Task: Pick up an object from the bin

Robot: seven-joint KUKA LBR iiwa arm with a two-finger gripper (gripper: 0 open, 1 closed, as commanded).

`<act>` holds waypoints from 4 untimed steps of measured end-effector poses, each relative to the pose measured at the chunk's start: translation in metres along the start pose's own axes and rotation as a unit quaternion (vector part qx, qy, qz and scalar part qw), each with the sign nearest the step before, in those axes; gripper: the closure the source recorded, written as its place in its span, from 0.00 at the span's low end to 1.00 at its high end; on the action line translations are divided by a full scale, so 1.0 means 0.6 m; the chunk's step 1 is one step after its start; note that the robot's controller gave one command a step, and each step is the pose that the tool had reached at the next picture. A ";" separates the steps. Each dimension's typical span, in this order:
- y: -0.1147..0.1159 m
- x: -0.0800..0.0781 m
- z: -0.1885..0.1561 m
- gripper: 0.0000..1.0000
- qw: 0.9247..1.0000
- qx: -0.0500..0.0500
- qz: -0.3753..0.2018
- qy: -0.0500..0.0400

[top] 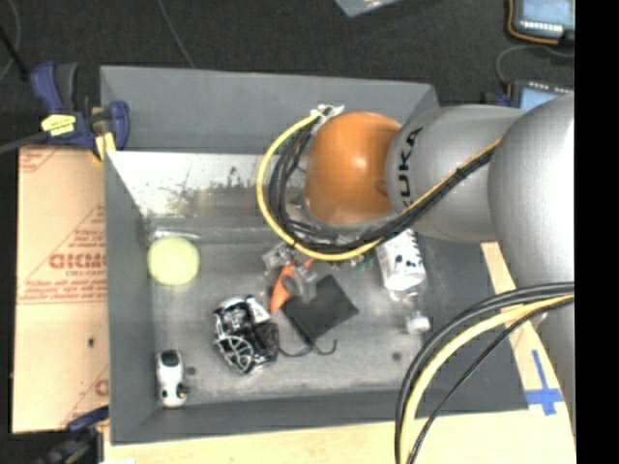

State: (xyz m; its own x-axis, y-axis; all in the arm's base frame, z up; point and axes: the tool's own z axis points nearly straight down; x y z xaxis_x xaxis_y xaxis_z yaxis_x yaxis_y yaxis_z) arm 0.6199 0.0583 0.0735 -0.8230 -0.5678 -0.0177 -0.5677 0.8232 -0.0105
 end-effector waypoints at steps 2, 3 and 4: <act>-0.003 -0.003 -0.099 1.00 1.000 0.000 -0.027 -0.002; -0.003 -0.003 -0.099 1.00 1.000 0.000 -0.027 -0.002; -0.001 0.003 -0.157 1.00 1.000 -0.002 -0.025 0.002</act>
Offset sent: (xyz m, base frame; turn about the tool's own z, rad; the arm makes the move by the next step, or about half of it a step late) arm 0.0003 -0.0002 0.0583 -0.0596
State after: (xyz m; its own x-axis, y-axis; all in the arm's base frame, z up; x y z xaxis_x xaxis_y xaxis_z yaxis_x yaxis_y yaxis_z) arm 0.6170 0.0566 0.1679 -0.7936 -0.6082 -0.0136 -0.6082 0.7938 -0.0076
